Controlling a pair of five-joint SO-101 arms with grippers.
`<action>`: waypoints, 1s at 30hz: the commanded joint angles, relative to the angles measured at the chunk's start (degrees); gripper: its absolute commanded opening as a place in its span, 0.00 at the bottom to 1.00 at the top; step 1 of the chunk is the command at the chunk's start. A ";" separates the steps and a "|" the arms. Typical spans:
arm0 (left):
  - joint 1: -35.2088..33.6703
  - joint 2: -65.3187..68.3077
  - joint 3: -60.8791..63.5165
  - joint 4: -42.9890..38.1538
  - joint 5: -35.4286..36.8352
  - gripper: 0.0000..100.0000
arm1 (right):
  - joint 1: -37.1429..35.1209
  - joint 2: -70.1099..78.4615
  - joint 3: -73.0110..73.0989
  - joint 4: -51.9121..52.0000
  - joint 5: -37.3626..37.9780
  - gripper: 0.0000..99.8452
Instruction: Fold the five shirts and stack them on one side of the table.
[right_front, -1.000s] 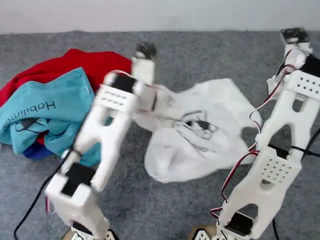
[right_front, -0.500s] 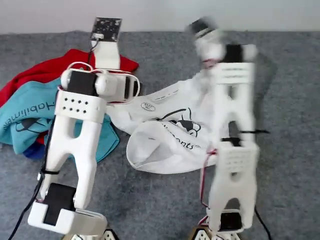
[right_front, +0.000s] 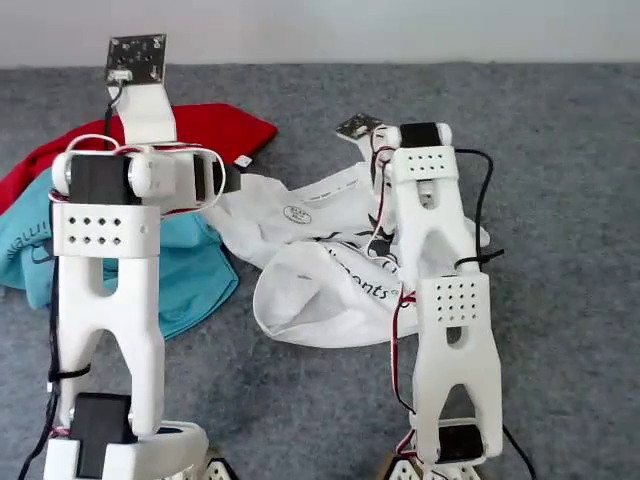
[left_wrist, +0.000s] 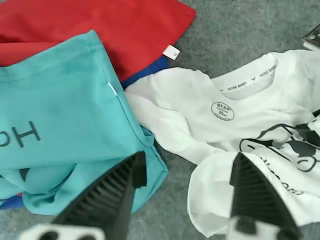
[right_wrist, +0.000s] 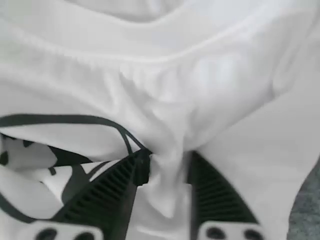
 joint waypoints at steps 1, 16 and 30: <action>5.27 -1.85 4.18 -1.23 0.18 0.27 | 4.97 -7.34 1.32 2.68 0.62 0.00; 12.66 -1.85 13.05 -8.26 0.09 0.24 | 33.63 -50.15 57.05 2.33 24.79 0.01; 12.75 -1.67 13.23 -8.62 0.18 0.23 | 33.36 -102.46 83.25 2.24 44.31 0.01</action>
